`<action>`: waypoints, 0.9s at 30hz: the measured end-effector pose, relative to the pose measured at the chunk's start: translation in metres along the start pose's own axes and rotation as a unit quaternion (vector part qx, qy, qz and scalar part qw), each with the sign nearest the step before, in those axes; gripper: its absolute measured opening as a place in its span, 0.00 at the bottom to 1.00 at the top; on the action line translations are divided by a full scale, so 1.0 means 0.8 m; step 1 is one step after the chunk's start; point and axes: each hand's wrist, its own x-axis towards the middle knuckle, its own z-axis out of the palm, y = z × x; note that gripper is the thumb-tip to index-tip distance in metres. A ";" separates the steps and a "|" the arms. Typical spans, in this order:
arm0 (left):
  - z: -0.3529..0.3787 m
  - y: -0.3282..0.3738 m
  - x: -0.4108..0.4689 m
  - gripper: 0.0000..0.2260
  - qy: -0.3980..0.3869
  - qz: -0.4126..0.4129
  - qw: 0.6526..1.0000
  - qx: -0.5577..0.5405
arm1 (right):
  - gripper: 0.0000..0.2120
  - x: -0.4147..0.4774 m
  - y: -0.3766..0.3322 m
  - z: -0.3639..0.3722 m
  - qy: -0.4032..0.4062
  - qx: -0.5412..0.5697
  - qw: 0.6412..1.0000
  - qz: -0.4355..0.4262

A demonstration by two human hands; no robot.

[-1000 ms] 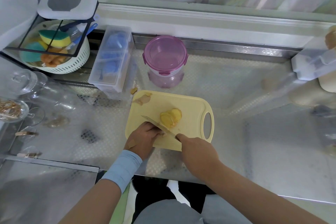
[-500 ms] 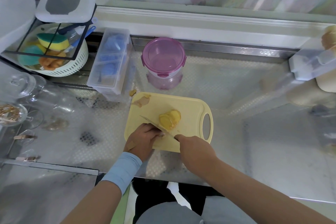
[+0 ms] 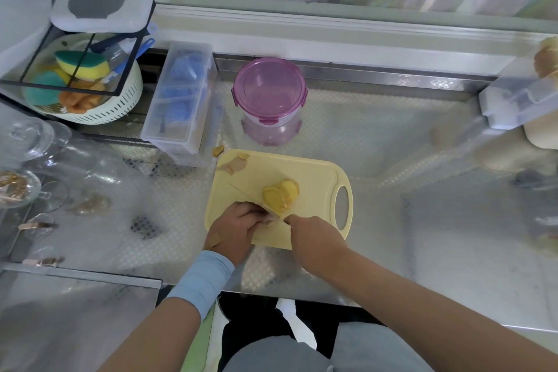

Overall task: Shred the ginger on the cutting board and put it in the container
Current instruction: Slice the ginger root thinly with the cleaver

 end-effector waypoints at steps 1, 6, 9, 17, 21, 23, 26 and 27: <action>0.000 0.001 0.000 0.14 0.000 -0.001 1.000 -0.001 | 0.21 0.003 -0.002 0.000 0.001 0.001 1.000 0.000; -0.001 -0.001 0.000 0.14 -0.007 -0.003 1.000 -0.004 | 0.17 0.006 0.003 0.000 -0.014 -0.006 1.000 -0.002; 0.000 0.000 -0.002 0.13 0.000 -0.016 1.000 -0.015 | 0.20 -0.006 0.014 0.003 -0.022 -0.023 0.999 0.005; -0.001 0.001 -0.004 0.12 -0.021 -0.025 0.999 -0.011 | 0.14 0.035 0.004 0.012 -0.022 -0.019 1.000 0.005; -0.003 0.001 -0.003 0.12 -0.025 -0.023 0.999 -0.014 | 0.10 0.041 0.016 0.004 -0.024 0.026 0.999 0.013; -0.003 0.000 -0.001 0.10 -0.032 -0.030 0.999 -0.012 | 0.10 0.043 0.022 -0.001 -0.018 0.064 0.998 0.015; -0.002 -0.001 -0.002 0.08 -0.038 -0.049 0.998 -0.015 | 0.10 0.044 0.027 -0.004 -0.014 0.116 0.993 0.010; -0.002 0.000 -0.002 0.08 -0.040 -0.050 0.998 -0.012 | 0.09 0.044 0.028 -0.004 -0.013 0.127 0.992 0.008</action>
